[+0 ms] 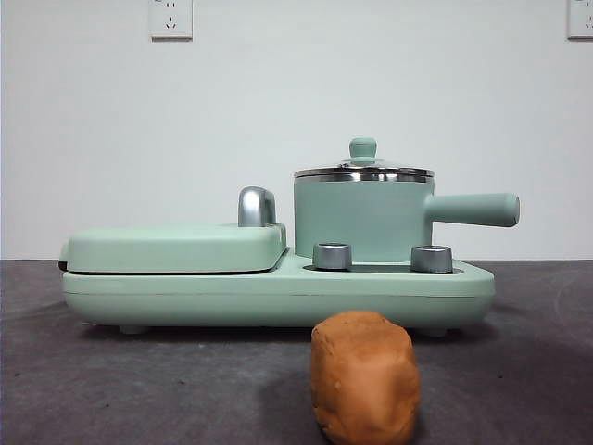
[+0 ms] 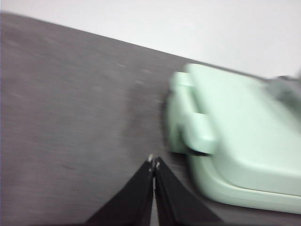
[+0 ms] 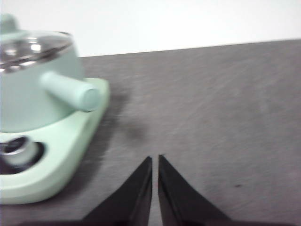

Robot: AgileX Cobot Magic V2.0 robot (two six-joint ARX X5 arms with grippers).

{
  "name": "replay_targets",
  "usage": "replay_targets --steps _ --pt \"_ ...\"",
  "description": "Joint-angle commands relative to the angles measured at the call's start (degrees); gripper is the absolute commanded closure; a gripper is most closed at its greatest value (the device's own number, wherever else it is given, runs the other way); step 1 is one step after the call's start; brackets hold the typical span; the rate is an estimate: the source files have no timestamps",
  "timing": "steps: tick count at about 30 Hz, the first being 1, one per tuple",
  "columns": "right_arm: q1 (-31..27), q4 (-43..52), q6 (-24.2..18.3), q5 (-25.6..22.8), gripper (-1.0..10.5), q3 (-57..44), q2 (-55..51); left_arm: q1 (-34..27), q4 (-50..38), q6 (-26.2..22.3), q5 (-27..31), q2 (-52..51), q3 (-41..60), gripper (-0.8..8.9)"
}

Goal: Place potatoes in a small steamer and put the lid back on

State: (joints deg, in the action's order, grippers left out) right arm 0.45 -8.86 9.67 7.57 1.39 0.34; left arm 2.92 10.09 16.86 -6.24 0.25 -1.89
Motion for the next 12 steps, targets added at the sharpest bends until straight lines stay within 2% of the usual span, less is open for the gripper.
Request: replay_targets --steps 1,6,12 --pt "0.20 -0.87 6.93 1.66 9.3 3.56 -0.07 0.46 0.74 7.21 -5.14 0.28 -1.11 8.05" --pt "0.22 -6.32 10.80 1.75 9.3 11.74 1.25 1.97 4.83 8.50 -8.04 2.80 -8.11 8.05" --pt "0.22 -12.74 10.69 9.01 9.3 22.99 6.78 3.56 11.67 6.49 -8.04 10.49 -20.63 8.05"
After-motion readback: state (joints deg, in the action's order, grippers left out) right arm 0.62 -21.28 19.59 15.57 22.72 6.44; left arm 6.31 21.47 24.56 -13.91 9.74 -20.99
